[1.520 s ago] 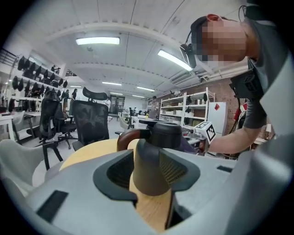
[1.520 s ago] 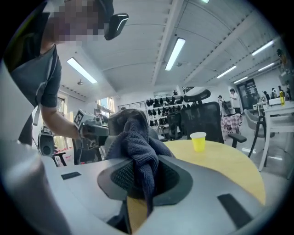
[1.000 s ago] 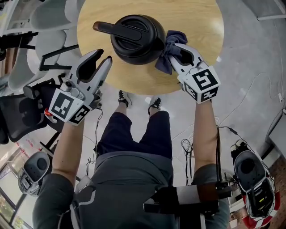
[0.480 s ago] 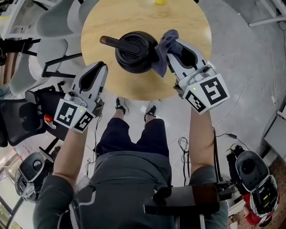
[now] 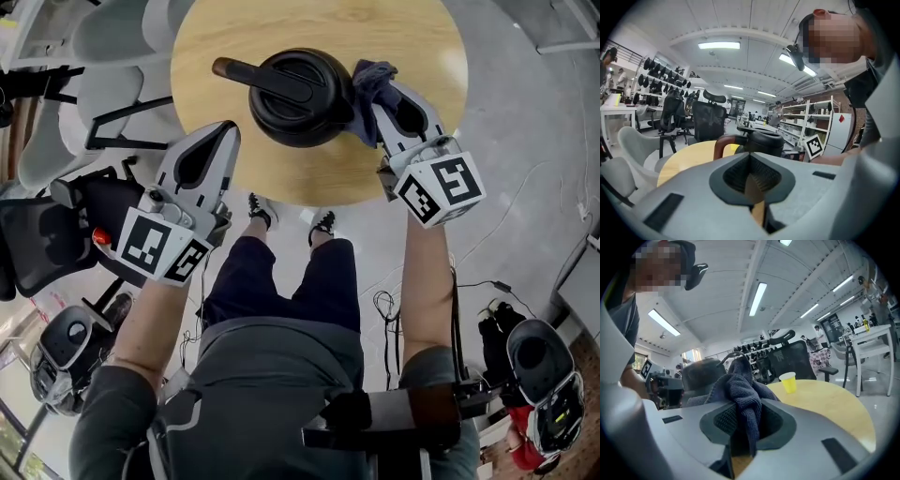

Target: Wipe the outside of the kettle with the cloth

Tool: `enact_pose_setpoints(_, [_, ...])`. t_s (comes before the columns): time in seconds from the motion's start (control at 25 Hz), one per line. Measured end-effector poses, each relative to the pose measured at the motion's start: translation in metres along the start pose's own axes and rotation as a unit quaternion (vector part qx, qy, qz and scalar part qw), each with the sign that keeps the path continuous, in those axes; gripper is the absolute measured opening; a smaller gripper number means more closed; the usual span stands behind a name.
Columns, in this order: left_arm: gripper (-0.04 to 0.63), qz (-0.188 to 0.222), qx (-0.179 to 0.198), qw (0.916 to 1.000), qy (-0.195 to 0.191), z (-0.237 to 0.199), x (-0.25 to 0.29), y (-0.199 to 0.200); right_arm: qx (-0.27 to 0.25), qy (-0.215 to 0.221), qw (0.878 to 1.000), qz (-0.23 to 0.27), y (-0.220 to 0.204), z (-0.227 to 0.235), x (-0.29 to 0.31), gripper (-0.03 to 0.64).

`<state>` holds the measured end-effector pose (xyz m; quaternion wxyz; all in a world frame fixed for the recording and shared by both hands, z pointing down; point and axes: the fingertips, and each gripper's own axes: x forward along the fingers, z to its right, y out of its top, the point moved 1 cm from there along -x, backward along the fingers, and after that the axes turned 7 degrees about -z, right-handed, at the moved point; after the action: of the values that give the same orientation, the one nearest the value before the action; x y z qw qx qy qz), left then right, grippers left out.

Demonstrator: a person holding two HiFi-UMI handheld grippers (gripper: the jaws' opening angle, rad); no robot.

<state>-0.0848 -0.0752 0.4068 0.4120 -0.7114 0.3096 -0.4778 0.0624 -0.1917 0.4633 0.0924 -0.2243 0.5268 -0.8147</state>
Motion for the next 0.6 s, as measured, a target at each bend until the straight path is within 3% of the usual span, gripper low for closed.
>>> enact_pose_setpoints(0.32, [0.009,-0.001,0.016,0.9999,-0.004,0.005,0.007,-0.002,0.024,-0.037,0.996,-0.074,-0.064,0.023,0.015,0.097])
enact_pose_setpoints(0.48, [0.009,-0.003,0.027,0.9995,-0.014,0.004,0.008,0.001,0.01,-0.05,0.993,-0.103,-0.07,0.028,0.018,0.097])
enact_pose_setpoints(0.6, [0.009,-0.004,0.028,0.9993,-0.022,0.003,0.005,0.005,0.03,-0.057,0.994,-0.085,-0.055,0.027,0.007,0.097])
